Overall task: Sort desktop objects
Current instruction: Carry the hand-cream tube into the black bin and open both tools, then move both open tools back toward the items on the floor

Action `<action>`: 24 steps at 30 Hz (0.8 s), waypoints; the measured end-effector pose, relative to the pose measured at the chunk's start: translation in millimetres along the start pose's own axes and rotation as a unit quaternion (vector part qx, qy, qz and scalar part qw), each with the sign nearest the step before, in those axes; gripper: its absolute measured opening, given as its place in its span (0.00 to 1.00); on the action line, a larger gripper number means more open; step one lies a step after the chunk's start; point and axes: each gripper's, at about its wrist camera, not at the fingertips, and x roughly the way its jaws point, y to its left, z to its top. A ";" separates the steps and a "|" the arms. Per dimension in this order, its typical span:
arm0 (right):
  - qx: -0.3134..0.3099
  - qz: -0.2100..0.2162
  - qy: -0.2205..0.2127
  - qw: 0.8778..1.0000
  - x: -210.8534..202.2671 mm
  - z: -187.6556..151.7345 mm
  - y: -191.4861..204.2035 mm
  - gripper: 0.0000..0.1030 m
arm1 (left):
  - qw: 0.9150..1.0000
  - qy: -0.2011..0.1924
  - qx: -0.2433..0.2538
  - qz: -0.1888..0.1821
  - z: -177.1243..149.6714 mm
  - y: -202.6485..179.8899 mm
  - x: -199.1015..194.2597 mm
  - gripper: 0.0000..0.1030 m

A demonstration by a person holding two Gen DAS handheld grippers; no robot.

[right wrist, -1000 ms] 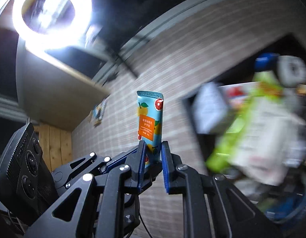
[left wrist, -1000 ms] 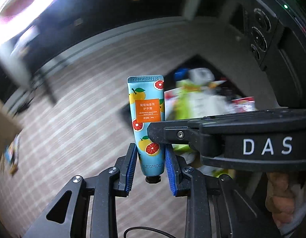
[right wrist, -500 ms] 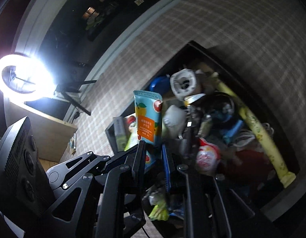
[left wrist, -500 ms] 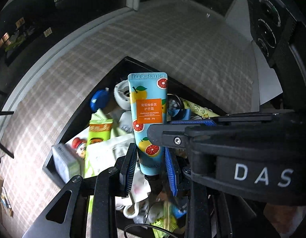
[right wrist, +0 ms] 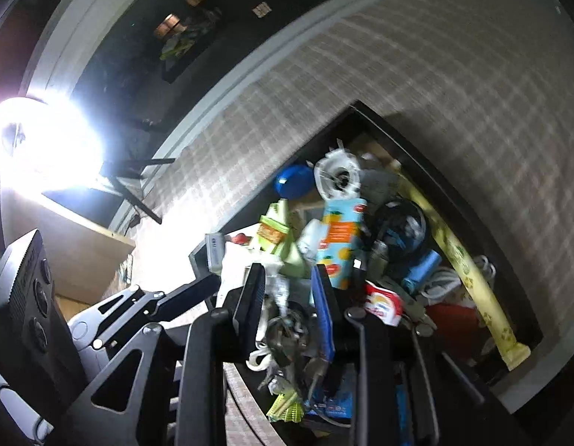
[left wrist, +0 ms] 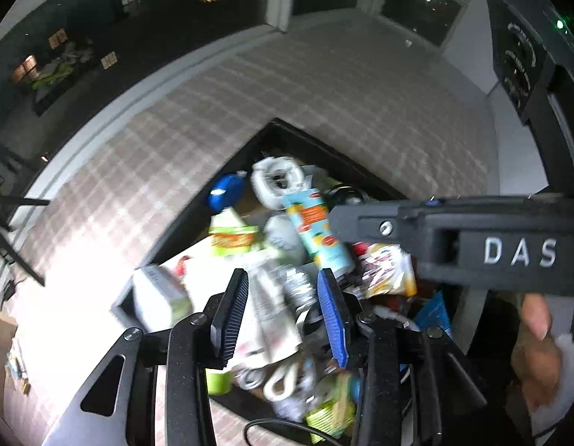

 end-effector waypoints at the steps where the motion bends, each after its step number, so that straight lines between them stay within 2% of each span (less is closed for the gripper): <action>1: -0.015 -0.005 -0.002 1.000 0.5 -0.2 9.4 0.25 | 1.000 -0.003 -0.004 0.009 -3.9 8.3 -4.2 0.36; 6: -0.105 -0.029 -0.005 0.994 12.4 -6.3 67.3 0.26 | 0.998 -0.016 -0.036 0.050 -31.0 61.0 -21.2 0.36; 9: -0.177 -0.048 -0.009 0.983 27.0 -15.8 114.0 0.26 | 0.995 -0.016 -0.072 0.071 -55.1 106.9 -30.2 0.36; 13: -0.235 -0.045 -0.013 0.971 51.1 -26.3 167.4 0.32 | 0.986 -0.009 -0.108 0.124 -103.4 178.2 -40.9 0.36; 15: -0.254 -0.037 -0.010 0.966 68.0 -31.1 195.0 0.33 | 0.982 0.000 -0.134 0.136 -127.7 215.1 -43.9 0.36; 19: -0.283 -0.009 0.035 0.959 112.7 -42.8 254.7 0.34 | 0.970 0.009 -0.179 0.164 -177.5 284.4 -53.5 0.36; 24: -0.299 0.003 0.071 0.952 171.4 -57.3 326.0 0.34 | 0.961 0.017 -0.202 0.187 -225.6 359.5 -58.7 0.36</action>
